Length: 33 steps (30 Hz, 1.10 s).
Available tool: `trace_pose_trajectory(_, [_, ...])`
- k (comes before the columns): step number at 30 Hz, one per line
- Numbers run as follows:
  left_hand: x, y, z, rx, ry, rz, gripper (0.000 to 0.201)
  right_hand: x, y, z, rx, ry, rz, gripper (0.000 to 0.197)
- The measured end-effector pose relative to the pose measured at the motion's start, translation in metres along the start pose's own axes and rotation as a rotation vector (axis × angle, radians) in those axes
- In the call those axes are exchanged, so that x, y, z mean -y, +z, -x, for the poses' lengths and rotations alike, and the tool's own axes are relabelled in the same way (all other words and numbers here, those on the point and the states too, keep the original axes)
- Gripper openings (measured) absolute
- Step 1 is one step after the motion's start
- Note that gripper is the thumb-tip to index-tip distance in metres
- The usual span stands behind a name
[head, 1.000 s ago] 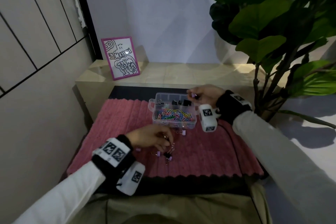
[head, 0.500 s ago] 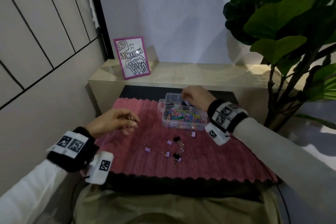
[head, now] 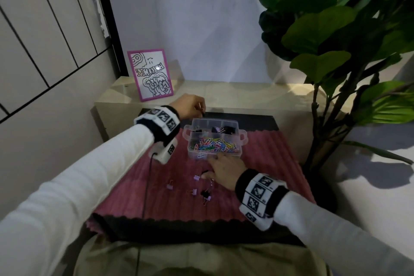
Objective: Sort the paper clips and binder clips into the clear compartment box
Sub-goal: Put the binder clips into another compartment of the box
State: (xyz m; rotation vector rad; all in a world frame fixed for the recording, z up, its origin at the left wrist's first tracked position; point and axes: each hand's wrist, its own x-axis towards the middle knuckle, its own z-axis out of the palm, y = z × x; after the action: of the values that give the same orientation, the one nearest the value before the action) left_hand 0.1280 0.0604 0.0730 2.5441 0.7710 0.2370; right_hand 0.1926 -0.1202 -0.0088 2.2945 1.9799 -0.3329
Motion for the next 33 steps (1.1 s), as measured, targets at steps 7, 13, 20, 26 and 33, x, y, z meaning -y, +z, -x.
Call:
trace_pose_trajectory(7, [0.004, 0.031, -0.027, 0.069, 0.009, -0.165, 0.018, -0.013, 0.007, -0.003, -0.015, -0.104, -0.188, 0.033])
trace_pose_trajectory(13, [0.016, 0.029, -0.020, 0.185, 0.019, -0.113, 0.033, -0.021, 0.006, -0.001, 0.073, -0.086, -0.235, 0.047])
trace_pose_trajectory(20, [0.024, 0.012, 0.027, 0.176, 0.144, 0.024, 0.032, -0.018, 0.006, -0.005, 0.034, -0.140, -0.240, 0.022])
trace_pose_trajectory(26, [0.045, 0.017, 0.089, 0.386, 0.053, 0.176, 0.028, -0.015, 0.007, -0.002, 0.081, -0.172, -0.193, 0.041])
trace_pose_trajectory(33, [0.069, 0.046, 0.136, 0.343, 0.013, -0.192, 0.044, -0.017, 0.007, -0.007, 0.042, -0.191, -0.362, 0.026])
